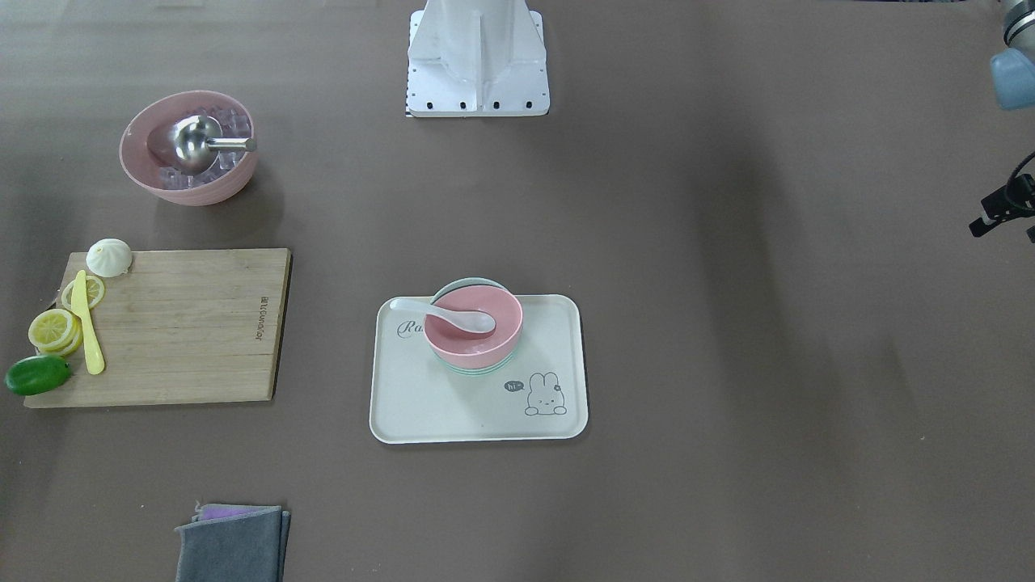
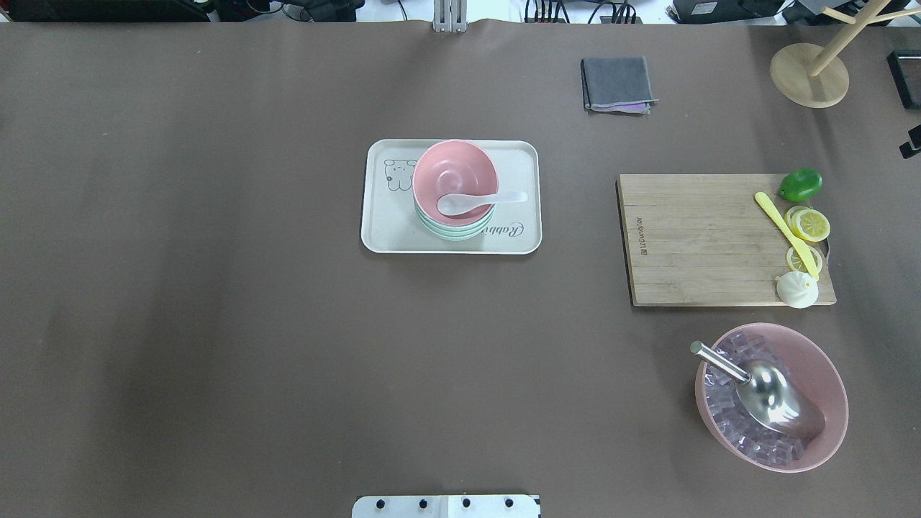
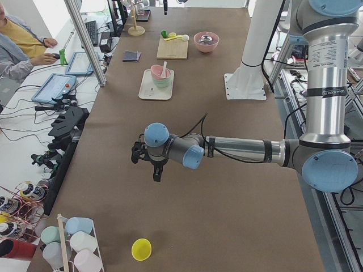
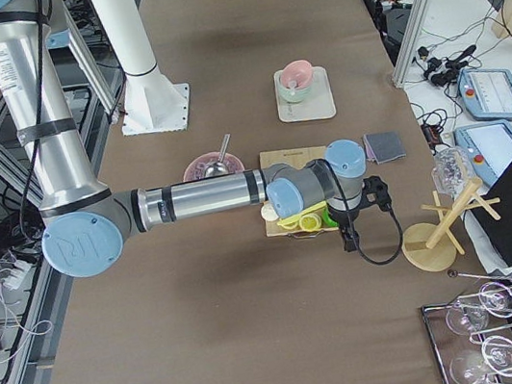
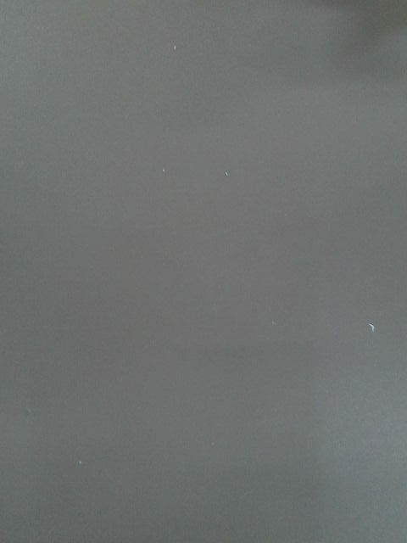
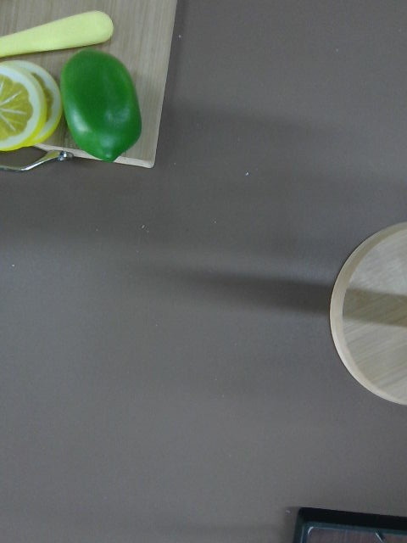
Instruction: Stack pink bowl on green and place spoon
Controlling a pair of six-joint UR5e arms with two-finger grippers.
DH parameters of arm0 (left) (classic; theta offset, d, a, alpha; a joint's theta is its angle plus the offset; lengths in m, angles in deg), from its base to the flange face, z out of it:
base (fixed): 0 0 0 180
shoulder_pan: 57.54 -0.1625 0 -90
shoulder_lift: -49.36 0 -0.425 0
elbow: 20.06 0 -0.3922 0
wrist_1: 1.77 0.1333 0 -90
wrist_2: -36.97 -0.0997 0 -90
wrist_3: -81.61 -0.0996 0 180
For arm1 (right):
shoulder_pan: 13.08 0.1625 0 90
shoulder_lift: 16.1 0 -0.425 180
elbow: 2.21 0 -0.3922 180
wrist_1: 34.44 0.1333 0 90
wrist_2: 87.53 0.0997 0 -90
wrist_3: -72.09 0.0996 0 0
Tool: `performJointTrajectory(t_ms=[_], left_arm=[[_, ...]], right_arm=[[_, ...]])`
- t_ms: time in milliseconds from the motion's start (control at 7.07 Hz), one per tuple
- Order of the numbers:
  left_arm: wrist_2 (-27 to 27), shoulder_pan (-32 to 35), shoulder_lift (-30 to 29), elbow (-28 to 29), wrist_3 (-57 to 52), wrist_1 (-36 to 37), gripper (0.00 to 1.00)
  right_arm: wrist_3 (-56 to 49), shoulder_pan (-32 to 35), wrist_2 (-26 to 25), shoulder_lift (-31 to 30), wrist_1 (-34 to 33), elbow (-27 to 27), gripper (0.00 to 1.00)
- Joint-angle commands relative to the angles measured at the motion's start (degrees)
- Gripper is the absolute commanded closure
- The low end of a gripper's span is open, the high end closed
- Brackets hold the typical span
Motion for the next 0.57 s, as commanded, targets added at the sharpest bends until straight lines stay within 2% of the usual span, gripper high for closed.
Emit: performJointTrajectory(t_ms=[0,283,425], left_arm=[[0.1,3.9,1.0,0.5,-1.0,0.9,0.02],[0.9,4.1,0.9,2.1,-0.8,3.4,0.02],[0.5,4.4,0.9,2.4,-1.4,3.5,0.02]], right_arm=[[-0.4,0.6,0.4,-1.7,3.3,0.5,0.00],[0.5,0.6,0.5,-3.6,13.2,2.8,0.00],[0.4,0.5,0.8,-3.6,13.5,2.5,0.00]])
